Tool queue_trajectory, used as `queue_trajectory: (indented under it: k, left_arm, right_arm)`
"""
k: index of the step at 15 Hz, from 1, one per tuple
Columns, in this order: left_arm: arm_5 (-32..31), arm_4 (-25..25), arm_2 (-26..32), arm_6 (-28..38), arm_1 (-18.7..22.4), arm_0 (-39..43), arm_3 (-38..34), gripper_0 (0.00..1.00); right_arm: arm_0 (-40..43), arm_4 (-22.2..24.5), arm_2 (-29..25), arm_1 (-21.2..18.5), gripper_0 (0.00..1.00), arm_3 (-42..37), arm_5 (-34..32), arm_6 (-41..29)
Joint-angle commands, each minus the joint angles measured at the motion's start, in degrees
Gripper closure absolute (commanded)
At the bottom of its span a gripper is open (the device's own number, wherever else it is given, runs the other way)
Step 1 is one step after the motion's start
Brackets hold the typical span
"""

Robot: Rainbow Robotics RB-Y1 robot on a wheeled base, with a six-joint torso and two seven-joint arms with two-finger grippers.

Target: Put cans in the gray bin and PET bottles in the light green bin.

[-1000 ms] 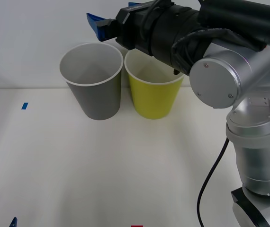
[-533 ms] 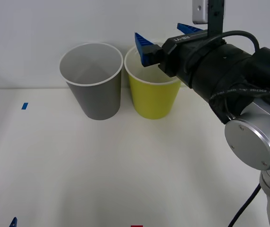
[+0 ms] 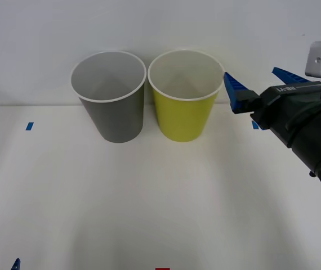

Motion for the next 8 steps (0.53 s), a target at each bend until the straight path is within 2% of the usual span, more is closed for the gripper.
queue_trajectory:
  k: [1,4,5,7,8]
  left_arm:
    - [0.0,0.0,0.0,0.0,0.0,0.0,0.0,0.0]
    - [0.0,0.0,0.0,0.0,0.0,0.0,0.0,0.0]
    - [0.0,0.0,0.0,0.0,0.0,0.0,0.0,0.0]
    - [0.0,0.0,0.0,0.0,0.0,0.0,0.0,0.0]
    - [0.0,0.0,0.0,0.0,0.0,0.0,0.0,0.0]
  right_arm:
    - [9.1,-1.6,-5.2,-1.6,0.01,-0.1,-6.4,0.6]
    - [17.6,0.7,-5.6,-1.6,0.02,-0.1,-17.8,0.6]
    - [21.0,0.8,-5.2,-1.6,0.02,-0.1,-24.3,1.0]
    - [25.2,5.0,-2.6,-1.6,0.02,2.5,-34.0,1.4]
    - [27.6,8.8,-0.8,-1.6,0.02,5.0,-40.4,1.2]
